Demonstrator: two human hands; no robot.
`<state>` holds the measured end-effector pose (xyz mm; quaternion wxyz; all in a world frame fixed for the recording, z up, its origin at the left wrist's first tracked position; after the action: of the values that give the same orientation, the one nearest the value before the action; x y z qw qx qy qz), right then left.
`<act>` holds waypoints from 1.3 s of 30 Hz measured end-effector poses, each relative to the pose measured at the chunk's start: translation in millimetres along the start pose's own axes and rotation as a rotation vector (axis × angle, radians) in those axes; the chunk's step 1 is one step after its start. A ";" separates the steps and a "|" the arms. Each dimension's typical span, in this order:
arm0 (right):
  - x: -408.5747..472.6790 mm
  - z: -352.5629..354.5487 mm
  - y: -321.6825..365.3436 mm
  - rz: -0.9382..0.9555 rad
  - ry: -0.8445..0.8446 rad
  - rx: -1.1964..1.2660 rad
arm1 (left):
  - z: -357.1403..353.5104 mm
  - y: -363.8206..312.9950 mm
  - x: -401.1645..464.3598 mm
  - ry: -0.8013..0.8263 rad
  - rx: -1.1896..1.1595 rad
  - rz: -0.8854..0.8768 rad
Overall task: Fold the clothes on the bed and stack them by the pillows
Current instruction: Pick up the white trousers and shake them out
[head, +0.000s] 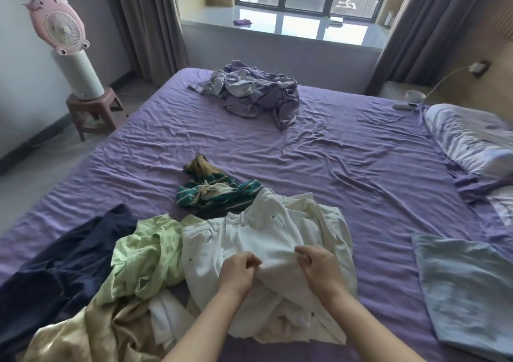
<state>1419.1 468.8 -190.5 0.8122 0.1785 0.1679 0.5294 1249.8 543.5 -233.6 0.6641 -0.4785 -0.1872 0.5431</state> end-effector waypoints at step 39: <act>-333.7 69.3 -394.2 -0.262 0.352 -0.171 | -331.4 -27.0 -248.4 0.437 0.728 -0.154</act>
<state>1638.6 6.0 -285.9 0.8444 -0.0093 0.2830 0.4547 1434.7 177.9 -300.0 0.8521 -0.3017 0.1266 0.4085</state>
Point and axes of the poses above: each hand's wrist, its own x-axis towards the middle knuckle, its own z-axis out of the back of the hand, y = z × x, the point moved 2 cm from there along x, towards the middle knuckle, and after that the axes turned 9 degrees about -x, right-handed, at the moved point
